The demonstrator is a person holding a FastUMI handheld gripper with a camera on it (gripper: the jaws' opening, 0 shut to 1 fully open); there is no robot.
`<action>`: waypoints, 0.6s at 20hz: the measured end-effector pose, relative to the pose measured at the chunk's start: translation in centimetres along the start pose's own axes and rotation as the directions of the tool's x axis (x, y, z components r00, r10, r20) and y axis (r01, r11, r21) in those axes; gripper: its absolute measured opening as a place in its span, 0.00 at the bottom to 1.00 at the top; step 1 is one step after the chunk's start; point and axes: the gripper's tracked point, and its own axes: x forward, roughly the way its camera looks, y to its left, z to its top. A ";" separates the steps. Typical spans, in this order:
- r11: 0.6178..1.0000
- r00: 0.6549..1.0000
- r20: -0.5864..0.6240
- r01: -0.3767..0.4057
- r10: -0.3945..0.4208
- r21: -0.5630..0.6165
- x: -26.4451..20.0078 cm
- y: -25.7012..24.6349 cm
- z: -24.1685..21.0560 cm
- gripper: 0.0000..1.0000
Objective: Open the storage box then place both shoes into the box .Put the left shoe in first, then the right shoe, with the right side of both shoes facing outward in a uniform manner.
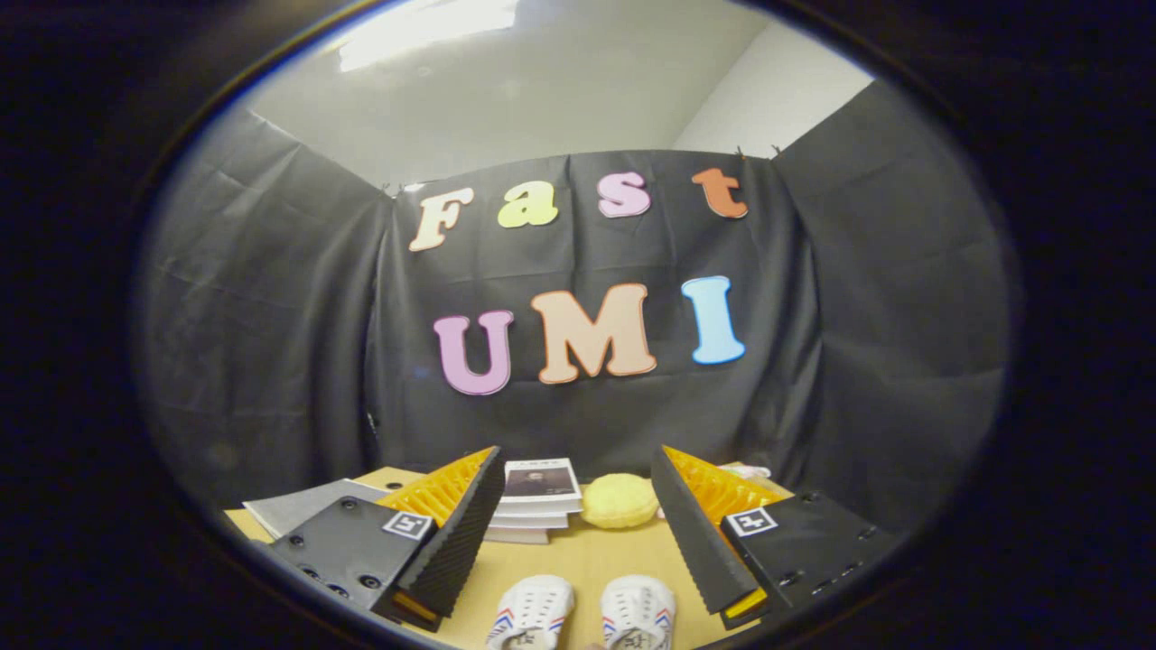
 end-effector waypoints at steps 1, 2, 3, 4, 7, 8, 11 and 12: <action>0.999 1.000 -0.018 -0.017 0.017 0.033 -0.1 0.6 -0.6 1.00; 0.997 0.998 -0.043 -0.033 0.036 0.071 -0.2 1.3 -1.2 1.00; 0.993 0.996 -0.066 -0.051 0.058 0.108 -0.3 2.1 -2.0 0.99; 0.988 0.993 -0.089 -0.068 0.082 0.141 -0.4 3.0 -2.7 0.99; 0.965 0.974 -0.146 -0.139 0.175 0.223 -1.0 5.8 -4.7 0.99; 0.953 0.964 -0.164 -0.164 0.209 0.254 -1.1 6.7 -5.3 0.99; 0.914 0.933 -0.216 -0.202 0.289 0.352 -1.7 8.8 -7.5 0.99; 0.897 0.919 -0.238 -0.205 0.314 0.392 -1.8 9.4 -8.4 0.99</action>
